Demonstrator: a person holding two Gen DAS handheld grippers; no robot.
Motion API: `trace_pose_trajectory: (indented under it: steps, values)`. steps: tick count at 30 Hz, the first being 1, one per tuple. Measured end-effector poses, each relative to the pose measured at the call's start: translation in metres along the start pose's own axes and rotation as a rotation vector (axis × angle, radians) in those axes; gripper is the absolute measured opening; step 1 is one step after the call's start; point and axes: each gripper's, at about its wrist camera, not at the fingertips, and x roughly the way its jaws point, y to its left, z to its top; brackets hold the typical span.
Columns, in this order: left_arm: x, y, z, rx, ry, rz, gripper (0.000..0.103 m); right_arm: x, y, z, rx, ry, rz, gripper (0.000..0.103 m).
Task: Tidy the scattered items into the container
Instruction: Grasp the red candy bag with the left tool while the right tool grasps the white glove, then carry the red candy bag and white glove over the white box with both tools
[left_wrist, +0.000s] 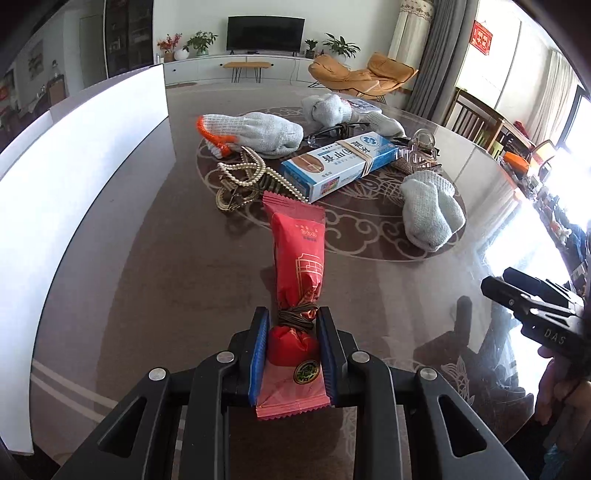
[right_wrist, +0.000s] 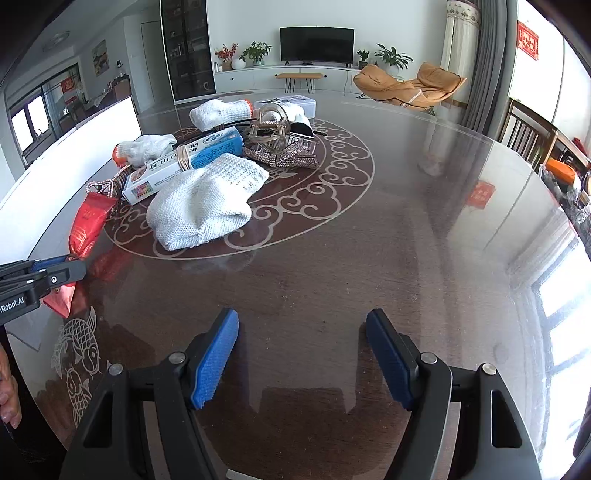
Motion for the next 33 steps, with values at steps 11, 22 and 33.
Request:
trace_pose_trajectory:
  steps: [11, 22, 33]
  values:
    - [0.011, 0.018, 0.015, -0.068, -0.022, 0.061, 0.032, 0.040, 0.060, 0.072, 0.087, -0.016, 0.120, 0.073]
    - [0.013, 0.030, 0.020, -0.097, -0.032, 0.009, 0.021, 0.026, 0.057, 0.052, -0.026, -0.025, 0.051, 0.027]
    - [-0.010, 0.017, 0.009, -0.098, -0.022, -0.064, 0.021, -0.003, 0.066, 0.014, -0.022, 0.003, 0.170, 0.027]
